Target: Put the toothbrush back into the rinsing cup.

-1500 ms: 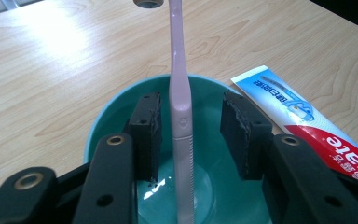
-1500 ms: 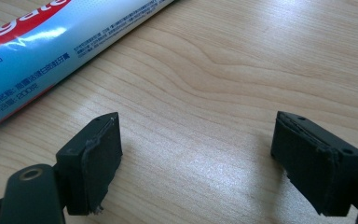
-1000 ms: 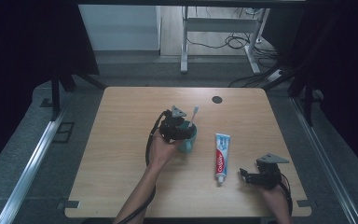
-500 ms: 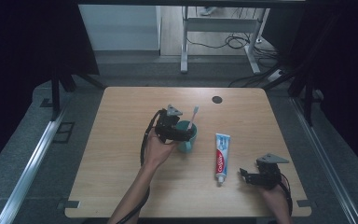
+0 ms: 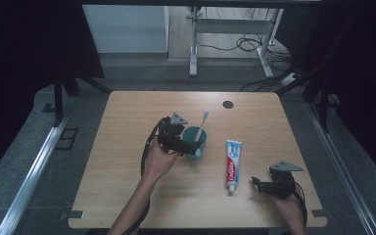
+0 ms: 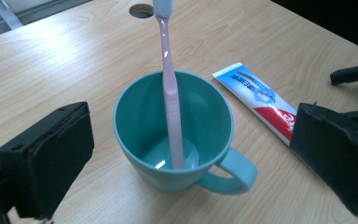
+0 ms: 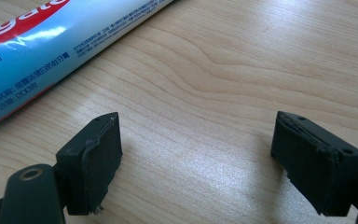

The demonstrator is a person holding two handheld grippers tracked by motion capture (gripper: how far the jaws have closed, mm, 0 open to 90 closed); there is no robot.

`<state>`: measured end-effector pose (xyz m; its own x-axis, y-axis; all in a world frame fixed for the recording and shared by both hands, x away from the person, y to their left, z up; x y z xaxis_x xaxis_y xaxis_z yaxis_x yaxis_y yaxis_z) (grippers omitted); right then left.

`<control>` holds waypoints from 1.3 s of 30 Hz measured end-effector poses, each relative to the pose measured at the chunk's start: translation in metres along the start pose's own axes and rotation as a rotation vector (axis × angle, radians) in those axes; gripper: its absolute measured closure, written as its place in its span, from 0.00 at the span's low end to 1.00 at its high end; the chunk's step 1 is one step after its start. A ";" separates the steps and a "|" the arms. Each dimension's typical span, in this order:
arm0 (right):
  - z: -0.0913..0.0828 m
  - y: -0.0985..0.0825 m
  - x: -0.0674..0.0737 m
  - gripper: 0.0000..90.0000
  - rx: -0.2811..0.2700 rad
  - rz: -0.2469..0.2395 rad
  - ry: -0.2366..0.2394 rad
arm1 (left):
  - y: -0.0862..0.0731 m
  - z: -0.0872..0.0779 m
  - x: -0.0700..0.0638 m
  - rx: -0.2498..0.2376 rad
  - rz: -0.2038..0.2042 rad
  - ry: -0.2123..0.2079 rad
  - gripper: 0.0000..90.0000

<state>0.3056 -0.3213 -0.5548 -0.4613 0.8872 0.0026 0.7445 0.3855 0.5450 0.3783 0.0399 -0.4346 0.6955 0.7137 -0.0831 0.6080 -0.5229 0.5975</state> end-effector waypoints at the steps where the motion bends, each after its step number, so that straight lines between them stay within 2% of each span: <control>1: 0.000 0.000 0.000 0.18 0.000 0.000 0.000 | -0.001 -0.001 0.000 -0.001 0.002 0.000 0.00; 6: 0.000 0.000 0.000 0.18 0.000 -0.001 0.000 | -0.009 -0.005 0.000 -0.005 0.012 0.003 0.00; 13: 0.000 0.000 0.000 0.18 0.000 -0.001 0.000 | -0.025 -0.011 0.001 -0.013 0.024 0.030 0.00; 17: 0.000 0.000 0.000 0.18 0.000 0.000 0.000 | -0.035 -0.014 0.004 -0.023 0.009 0.015 0.00; 28: 0.000 0.000 0.000 0.18 0.000 -0.001 -0.002 | -0.061 -0.021 0.014 -0.028 -0.012 0.039 0.00; 39: 0.000 0.000 0.001 0.18 0.002 0.001 -0.003 | -0.085 -0.020 0.014 -0.003 -0.010 0.068 0.00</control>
<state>0.3053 -0.3208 -0.5548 -0.4597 0.8881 0.0008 0.7455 0.3854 0.5437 0.3286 0.1039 -0.4707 0.6621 0.7487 -0.0346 0.6131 -0.5145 0.5996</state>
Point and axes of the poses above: each handheld gripper's, and its own axes: z roughly forward along the jaws, y roughly out of its top, x roughly to its left, the point moved 2 cm from there along z, roughly forward along the jaws, and after that the axes turned 14 degrees about x, right-handed, at the moved point
